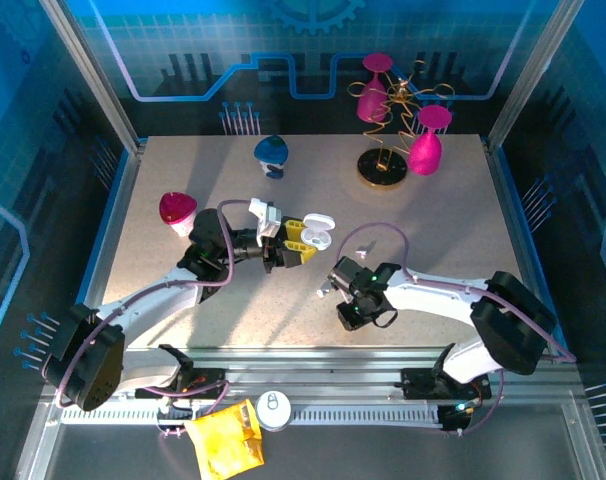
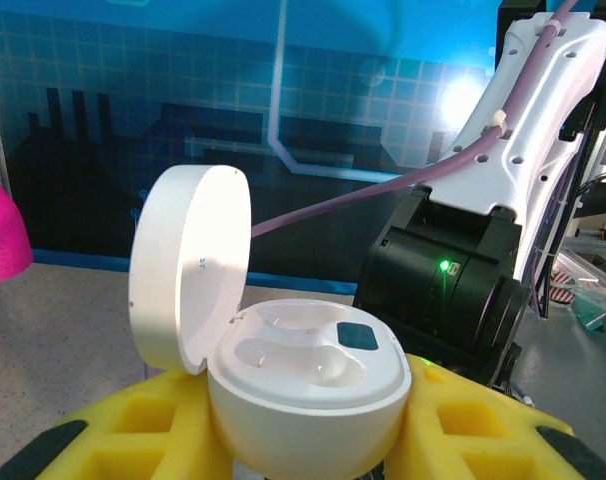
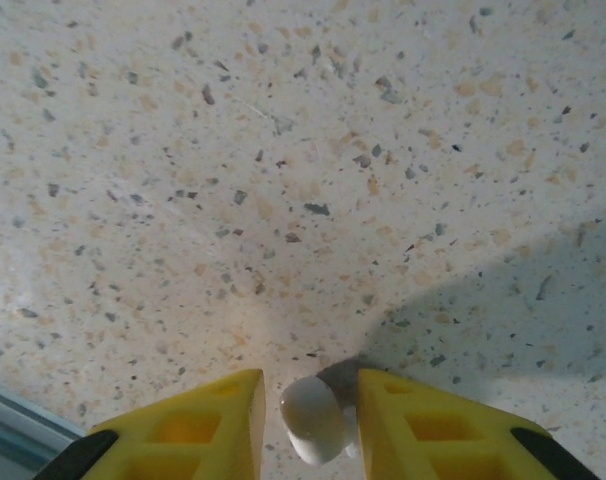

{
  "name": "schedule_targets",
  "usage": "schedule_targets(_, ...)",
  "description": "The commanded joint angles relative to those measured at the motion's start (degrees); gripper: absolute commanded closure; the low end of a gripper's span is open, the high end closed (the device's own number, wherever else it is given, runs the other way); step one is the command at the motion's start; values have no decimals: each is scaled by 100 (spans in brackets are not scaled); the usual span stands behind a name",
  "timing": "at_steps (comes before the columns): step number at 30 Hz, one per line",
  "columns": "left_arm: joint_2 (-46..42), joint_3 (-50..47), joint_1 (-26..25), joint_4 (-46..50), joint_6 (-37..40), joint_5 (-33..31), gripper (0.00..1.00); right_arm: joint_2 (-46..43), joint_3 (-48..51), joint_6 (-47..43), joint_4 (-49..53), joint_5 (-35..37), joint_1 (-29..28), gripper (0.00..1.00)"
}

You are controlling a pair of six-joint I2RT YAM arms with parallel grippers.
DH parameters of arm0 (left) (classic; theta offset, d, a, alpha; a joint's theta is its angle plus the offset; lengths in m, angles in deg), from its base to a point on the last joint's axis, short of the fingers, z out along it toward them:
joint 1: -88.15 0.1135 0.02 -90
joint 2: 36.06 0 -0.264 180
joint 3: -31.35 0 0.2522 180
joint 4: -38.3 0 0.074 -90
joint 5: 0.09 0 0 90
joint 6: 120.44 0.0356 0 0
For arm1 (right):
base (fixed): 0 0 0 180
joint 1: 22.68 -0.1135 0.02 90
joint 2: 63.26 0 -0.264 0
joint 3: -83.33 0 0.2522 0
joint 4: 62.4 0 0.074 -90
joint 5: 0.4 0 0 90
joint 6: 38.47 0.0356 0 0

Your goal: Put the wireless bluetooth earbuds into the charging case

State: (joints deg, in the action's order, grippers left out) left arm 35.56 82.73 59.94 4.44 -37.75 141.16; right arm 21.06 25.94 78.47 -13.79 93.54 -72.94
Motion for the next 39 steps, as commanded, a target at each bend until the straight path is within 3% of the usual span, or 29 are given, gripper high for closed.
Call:
schedule_targets(1, -148, 15, 56, 5, 109, -18, 64, 170, -95, -57, -52, 80, -60, 71)
schedule_targets(11, -165, -18, 53, 32, 109, -33, 64, 72, -64, -18, -66, 17, -40, 81)
schedule_targets(16, -183, -32, 52, 26, 102, -53, 64, -488, 80, 46, -198, -501, 315, 83)
schedule_targets(19, -239, -41, 53, 51, 111, -64, 64, -976, 233, 150, -391, -1123, 798, 84)
schedule_targets(23, -344, -36, 62, 136, 124, -56, 64, -1515, 519, 557, -965, -2759, 1895, 85)
schedule_targets(30, -464, -67, 55, 226, 143, -61, 64, -1457, 304, 1180, -1286, -4799, 3218, 88)
schedule_targets(39, -578, -196, 53, 204, 115, -104, 64, -1081, 279, 2027, -2203, -6211, 3671, 89)
